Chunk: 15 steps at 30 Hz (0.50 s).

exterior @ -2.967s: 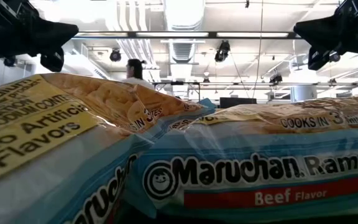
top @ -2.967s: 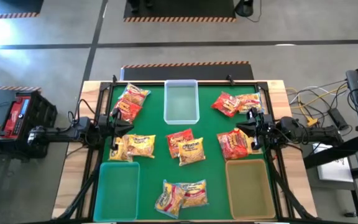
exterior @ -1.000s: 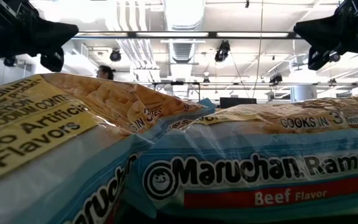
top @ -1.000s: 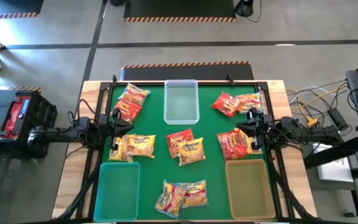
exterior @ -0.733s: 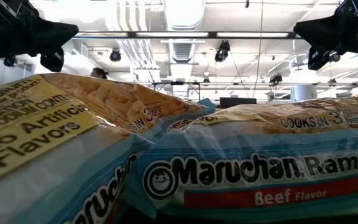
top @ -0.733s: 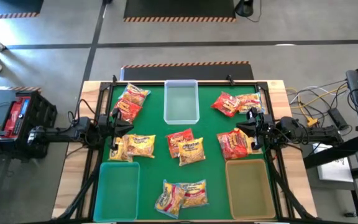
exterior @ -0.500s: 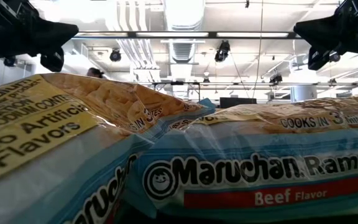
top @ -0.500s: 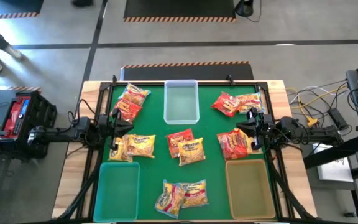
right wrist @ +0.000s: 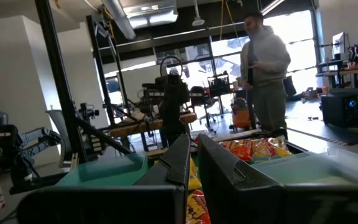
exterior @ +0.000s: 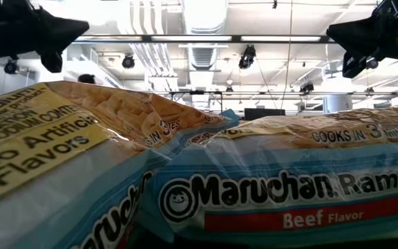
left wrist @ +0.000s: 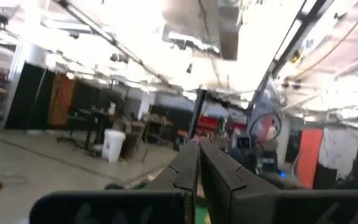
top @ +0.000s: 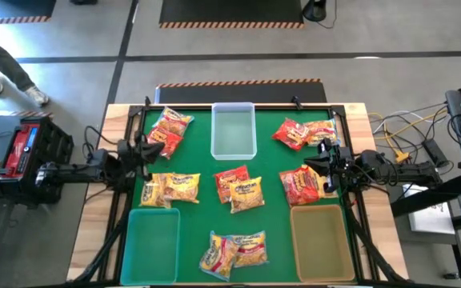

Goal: Sort Maruchan noodles
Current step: Put the yellow noodle pack into the transparent bin

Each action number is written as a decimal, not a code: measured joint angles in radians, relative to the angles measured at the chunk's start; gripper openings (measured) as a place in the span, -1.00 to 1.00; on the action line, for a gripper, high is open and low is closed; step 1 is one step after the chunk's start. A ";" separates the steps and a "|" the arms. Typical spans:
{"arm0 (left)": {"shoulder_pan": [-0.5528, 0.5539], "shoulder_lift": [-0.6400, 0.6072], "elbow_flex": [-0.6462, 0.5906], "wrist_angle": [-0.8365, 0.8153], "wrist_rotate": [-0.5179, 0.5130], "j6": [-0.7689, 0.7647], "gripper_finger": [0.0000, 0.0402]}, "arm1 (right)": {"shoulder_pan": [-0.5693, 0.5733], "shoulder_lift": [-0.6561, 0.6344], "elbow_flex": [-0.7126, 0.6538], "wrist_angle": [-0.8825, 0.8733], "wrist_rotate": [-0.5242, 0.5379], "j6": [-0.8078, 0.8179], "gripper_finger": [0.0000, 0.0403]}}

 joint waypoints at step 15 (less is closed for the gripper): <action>0.000 0.132 0.199 -0.335 -0.050 -0.162 -1.00 | 0.000 0.000 0.000 0.000 0.000 0.000 -0.89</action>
